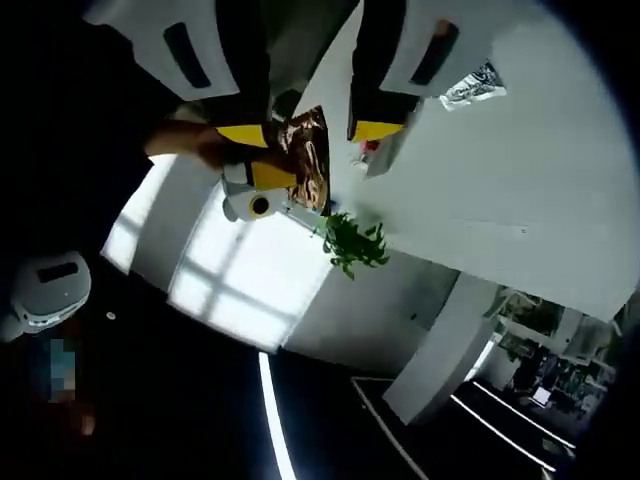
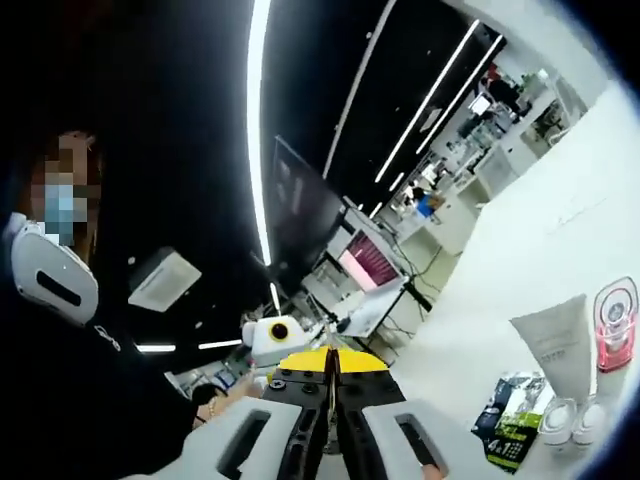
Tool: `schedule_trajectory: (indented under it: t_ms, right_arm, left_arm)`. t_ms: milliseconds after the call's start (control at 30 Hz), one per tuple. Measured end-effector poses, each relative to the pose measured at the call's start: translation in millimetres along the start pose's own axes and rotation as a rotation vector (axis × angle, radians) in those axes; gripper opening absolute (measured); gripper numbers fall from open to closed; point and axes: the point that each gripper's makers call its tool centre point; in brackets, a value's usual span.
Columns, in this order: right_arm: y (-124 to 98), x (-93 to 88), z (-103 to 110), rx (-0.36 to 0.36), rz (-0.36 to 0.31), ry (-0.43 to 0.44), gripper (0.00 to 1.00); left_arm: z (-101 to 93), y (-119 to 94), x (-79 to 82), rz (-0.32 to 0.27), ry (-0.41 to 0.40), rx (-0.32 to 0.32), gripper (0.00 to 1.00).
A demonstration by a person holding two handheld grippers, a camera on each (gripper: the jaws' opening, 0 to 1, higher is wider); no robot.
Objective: Arrange the skincare products in the storage area until every visible bottle or jar stands upright without overlapping.
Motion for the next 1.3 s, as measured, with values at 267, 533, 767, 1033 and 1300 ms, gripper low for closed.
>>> schedule_trajectory:
  t_ms: [267, 533, 767, 1033, 1300]
  right_arm:
    - [4, -2.7, -2, -0.033, -0.083, 0.065, 0.00]
    - [5, -6.1, -4, -0.035, -0.083, 0.054, 0.00]
    - [-7, -18.6, -1, 0.040, 0.124, -0.136, 0.03]
    - [-9, -17.9, 15, 0.177, 0.295, -0.264, 0.09]
    - [-3, -22.1, 24, 0.230, 0.352, -0.281, 0.11]
  left_arm:
    - [-5.2, 2, 14.1, -0.153, -0.088, 0.003, 0.11]
    - [-5.9, 0, 11.9, -0.122, -0.116, 0.004, 0.01]
    - [-4.7, -6, 9.8, 0.025, -0.110, -0.015, 0.01]
    - [-9.3, -17, 11.9, 0.210, -0.047, -0.103, 0.01]
    - [-10.0, -20, -0.2, 0.387, 0.029, -0.139, 0.01]
Point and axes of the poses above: the point that each gripper's makers call its tool centre point, and the gripper's own axes: y roughly forward along the fingers, z roughly to its left, x roughly out of its top, and after that the axes turned 15 degrees about -z, right-handed
